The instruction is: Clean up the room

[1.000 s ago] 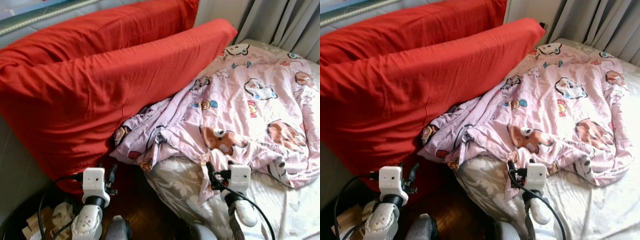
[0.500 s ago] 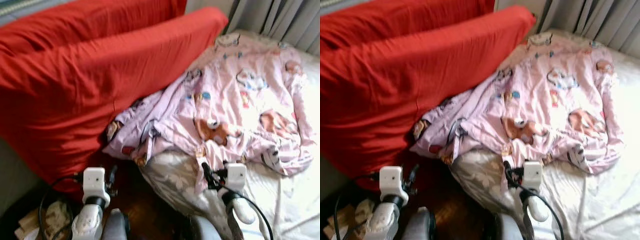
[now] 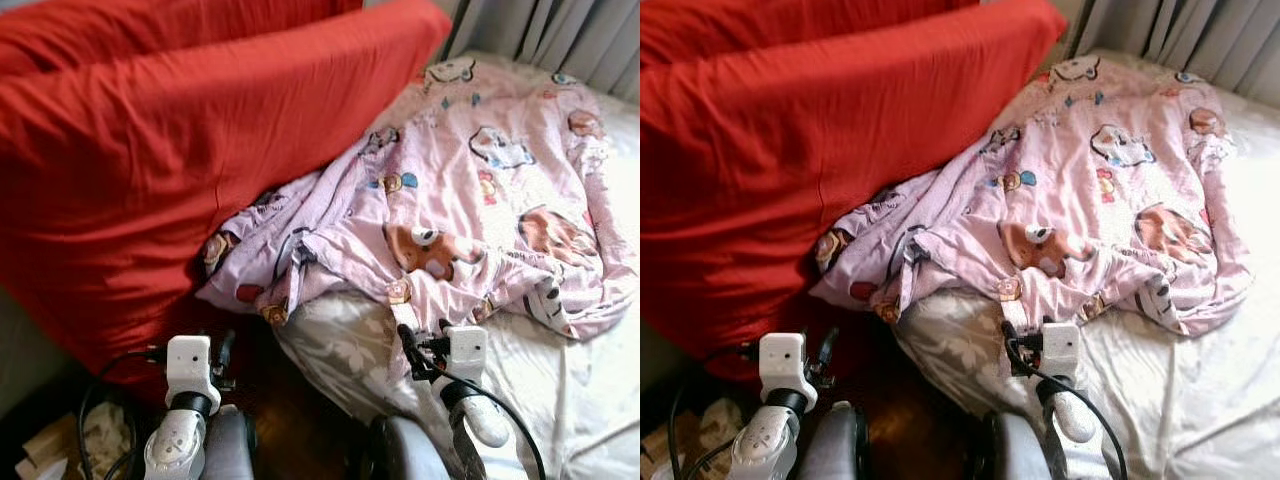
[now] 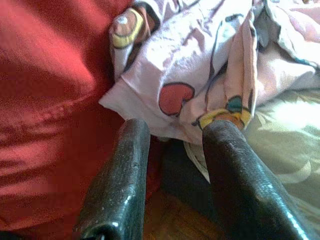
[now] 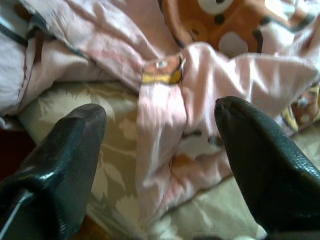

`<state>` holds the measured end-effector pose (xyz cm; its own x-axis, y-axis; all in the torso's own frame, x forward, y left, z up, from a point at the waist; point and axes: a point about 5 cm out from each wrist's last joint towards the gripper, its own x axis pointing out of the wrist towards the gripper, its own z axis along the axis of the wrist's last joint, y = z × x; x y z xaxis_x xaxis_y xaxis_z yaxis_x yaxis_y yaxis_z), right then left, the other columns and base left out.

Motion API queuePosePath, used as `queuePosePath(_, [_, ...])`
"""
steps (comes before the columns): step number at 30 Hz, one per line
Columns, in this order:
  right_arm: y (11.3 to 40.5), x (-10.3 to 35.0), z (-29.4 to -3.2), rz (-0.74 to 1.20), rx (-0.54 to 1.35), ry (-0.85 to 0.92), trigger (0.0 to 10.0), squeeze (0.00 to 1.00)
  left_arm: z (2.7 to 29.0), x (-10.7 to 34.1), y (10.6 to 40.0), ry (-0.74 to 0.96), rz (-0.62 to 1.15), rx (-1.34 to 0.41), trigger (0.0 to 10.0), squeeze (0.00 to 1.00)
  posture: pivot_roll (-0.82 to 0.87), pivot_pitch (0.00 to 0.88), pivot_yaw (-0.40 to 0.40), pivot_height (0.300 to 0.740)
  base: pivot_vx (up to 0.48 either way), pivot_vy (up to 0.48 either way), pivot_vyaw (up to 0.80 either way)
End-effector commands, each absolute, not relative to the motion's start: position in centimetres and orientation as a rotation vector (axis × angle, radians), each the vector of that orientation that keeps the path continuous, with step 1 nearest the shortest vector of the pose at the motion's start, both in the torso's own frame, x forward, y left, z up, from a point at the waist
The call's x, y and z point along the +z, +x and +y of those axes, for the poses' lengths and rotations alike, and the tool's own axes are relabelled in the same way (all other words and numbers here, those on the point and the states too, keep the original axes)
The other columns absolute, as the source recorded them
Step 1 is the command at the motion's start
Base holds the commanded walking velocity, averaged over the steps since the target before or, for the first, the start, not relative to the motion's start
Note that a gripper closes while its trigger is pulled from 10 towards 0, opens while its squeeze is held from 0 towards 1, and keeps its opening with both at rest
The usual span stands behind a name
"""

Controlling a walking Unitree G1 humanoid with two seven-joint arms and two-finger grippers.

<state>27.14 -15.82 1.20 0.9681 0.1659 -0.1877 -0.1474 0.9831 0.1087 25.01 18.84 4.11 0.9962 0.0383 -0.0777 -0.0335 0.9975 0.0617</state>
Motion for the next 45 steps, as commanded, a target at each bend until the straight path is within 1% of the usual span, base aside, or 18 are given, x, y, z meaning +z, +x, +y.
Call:
queuePosePath(1, [26.6,0.4,-15.8,0.241,0.170,0.111,10.0,0.00,18.6,4.0,24.9,0.051,0.090,0.027,10.0,0.00,0.13,0.218,-0.076,0.607,0.000,0.000,0.00])
queuePosePath(7, [26.0,-0.4,-14.4,0.297,0.313,0.090,10.0,0.00,18.4,3.9,25.0,0.052,0.096,0.020,10.0,0.00,0.12,0.212,-0.072,0.607,0.000,0.000,0.00])
queuePosePath(11, [25.8,-0.4,-14.2,0.293,0.334,0.095,10.0,0.00,18.3,3.8,25.0,0.052,0.100,0.014,10.0,0.00,0.12,0.209,-0.070,0.607,0.000,0.000,0.00])
queuePosePath(14, [25.5,-0.4,-13.9,0.277,0.368,0.084,10.0,0.00,18.2,3.9,25.1,0.063,0.100,0.004,10.0,0.00,0.12,0.204,-0.067,0.607,0.000,0.000,0.77])
queuePosePath(16, [25.4,-0.5,-13.8,0.281,0.353,0.101,10.0,0.00,18.2,3.9,25.1,0.064,0.099,0.000,10.0,0.00,0.12,0.200,-0.064,0.607,0.000,0.000,0.68])
queuePosePath(21, [25.3,-0.7,-14.2,0.286,0.296,0.110,10.0,0.00,18.2,3.9,25.1,0.066,0.099,-0.010,10.0,0.00,0.12,0.190,-0.059,0.607,0.000,0.000,0.00])
queuePosePath(27, [25.8,-1.4,-16.3,0.348,0.119,0.105,10.0,0.00,18.0,3.9,25.2,0.072,0.098,-0.022,10.0,0.00,0.12,0.185,-0.058,0.607,0.000,0.000,0.00])
queuePosePath(30, [26.2,-1.6,-16.7,0.385,0.052,0.155,10.0,0.00,18.0,4.0,25.3,0.076,0.097,-0.026,10.0,0.00,0.12,0.196,-0.057,0.607,0.000,0.000,0.00])
queuePosePath(33, [26.3,-2.0,-16.1,0.443,0.072,0.170,10.0,0.00,18.1,4.0,25.3,0.078,0.099,-0.026,10.0,0.00,0.12,0.203,-0.057,0.607,0.000,0.000,0.00])
queuePosePath(37, [26.4,-2.2,-15.5,0.468,0.082,0.177,10.0,0.00,18.0,3.9,25.3,0.078,0.101,-0.027,10.0,0.00,0.13,0.207,-0.058,0.607,0.000,0.000,0.00])
queuePosePath(45, [27.3,-1.7,-14.7,0.457,0.112,0.148,10.0,0.00,18.1,4.0,25.1,0.086,0.098,-0.029,10.0,0.00,0.14,0.222,-0.061,0.607,0.273,0.000,0.00])
